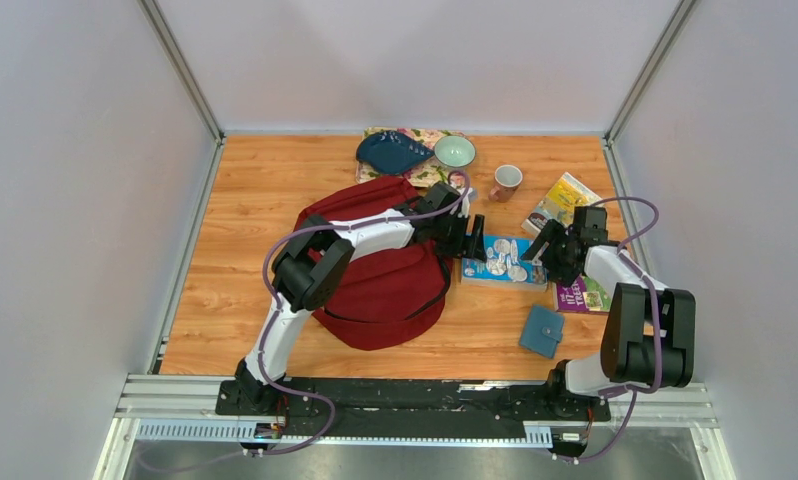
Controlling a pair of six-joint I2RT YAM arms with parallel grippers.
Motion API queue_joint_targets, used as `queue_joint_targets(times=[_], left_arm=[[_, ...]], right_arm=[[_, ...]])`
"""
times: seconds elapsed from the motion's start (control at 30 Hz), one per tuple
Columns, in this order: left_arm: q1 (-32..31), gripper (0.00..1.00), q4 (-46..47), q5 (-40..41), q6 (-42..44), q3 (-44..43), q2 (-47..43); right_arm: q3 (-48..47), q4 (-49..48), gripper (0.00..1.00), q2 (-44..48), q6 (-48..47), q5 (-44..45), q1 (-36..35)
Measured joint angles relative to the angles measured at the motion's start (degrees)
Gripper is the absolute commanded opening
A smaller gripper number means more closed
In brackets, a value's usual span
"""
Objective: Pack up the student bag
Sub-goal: Pick up the book from the center of the board.
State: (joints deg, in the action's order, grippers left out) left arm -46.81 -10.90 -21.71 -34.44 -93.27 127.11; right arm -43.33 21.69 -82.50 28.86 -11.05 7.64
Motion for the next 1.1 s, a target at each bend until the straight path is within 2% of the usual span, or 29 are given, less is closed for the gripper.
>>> queue_joint_targets(times=[0.07, 0.1, 0.2, 0.3, 0.47, 0.5, 0.53, 0.67, 0.7, 0.77, 0.8, 0.83, 0.9, 0.93, 1.03, 1.1], left_arm=[[0.04, 0.72, 0.02, -0.09, -0.31, 0.00, 0.00], [0.24, 0.63, 0.04, -0.20, -0.55, 0.00, 0.02], [0.79, 0.49, -0.04, -0.09, -1.31, 0.09, 0.09], [1.29, 0.42, 0.00, 0.09, -1.70, 0.26, 0.09], [1.51, 0.44, 0.46, 0.17, -1.70, 0.37, 0.07], [1.51, 0.52, 0.66, 0.15, -1.70, 0.50, -0.02], [1.51, 0.55, 0.87, 0.13, -1.70, 0.66, -0.11], [1.27, 0.55, 1.73, -0.33, -1.75, 0.79, -0.24], [1.27, 0.47, 1.92, -0.35, -1.77, 0.92, -0.28], [1.27, 0.39, 2.49, -0.33, -2.14, 1.40, -0.44], [1.36, 0.25, 2.93, -0.22, -2.32, 1.84, -0.55], [1.51, 0.19, 3.23, -0.24, -2.64, 2.23, -0.63], [1.81, 0.13, 3.52, -0.31, -3.37, 2.69, -0.68], [1.90, 0.13, 3.72, -0.42, -3.85, 2.82, -0.68], [1.92, 0.41, 4.02, -0.50, -4.33, 2.84, -0.76], [1.95, 0.44, 4.26, -0.92, -4.42, 2.84, -0.81]], right_arm=[[0.90, -0.31, 0.77, 0.00, 0.02, -0.98, 0.04], [1.03, -0.55, 0.77, -0.02, 0.02, -1.40, 0.20], [1.07, -0.81, 0.76, -0.02, 0.00, -2.21, 0.33], [1.20, -1.05, 0.76, -0.04, 0.00, -2.75, 0.55], [1.36, -1.88, 0.76, -0.74, 0.00, -3.41, 0.87], [1.46, -2.19, 0.76, -0.90, 0.00, -3.52, 0.94], [1.62, -2.54, 0.76, -0.98, 0.00, -3.63, 0.98], [1.81, -2.95, 0.76, -1.01, 0.02, -4.28, 1.09], [1.84, -2.99, 0.75, -1.01, 0.00, -4.42, 1.16], [1.86, -3.06, 0.76, -1.05, 0.00, -4.57, 1.25], [1.90, -3.15, 0.75, -1.07, 0.00, -4.68, 1.29], [1.92, -3.19, 0.76, -1.07, 0.00, -4.83, 1.38], [1.92, -3.21, 0.75, -1.11, -0.02, -5.11, 1.53], [1.92, -3.23, 0.75, -1.14, -0.02, -5.25, 1.55], [1.92, -3.28, 0.75, -1.16, -0.04, -5.46, 1.64], [1.95, -3.32, 0.75, -1.16, -0.04, -5.64, 1.68]])
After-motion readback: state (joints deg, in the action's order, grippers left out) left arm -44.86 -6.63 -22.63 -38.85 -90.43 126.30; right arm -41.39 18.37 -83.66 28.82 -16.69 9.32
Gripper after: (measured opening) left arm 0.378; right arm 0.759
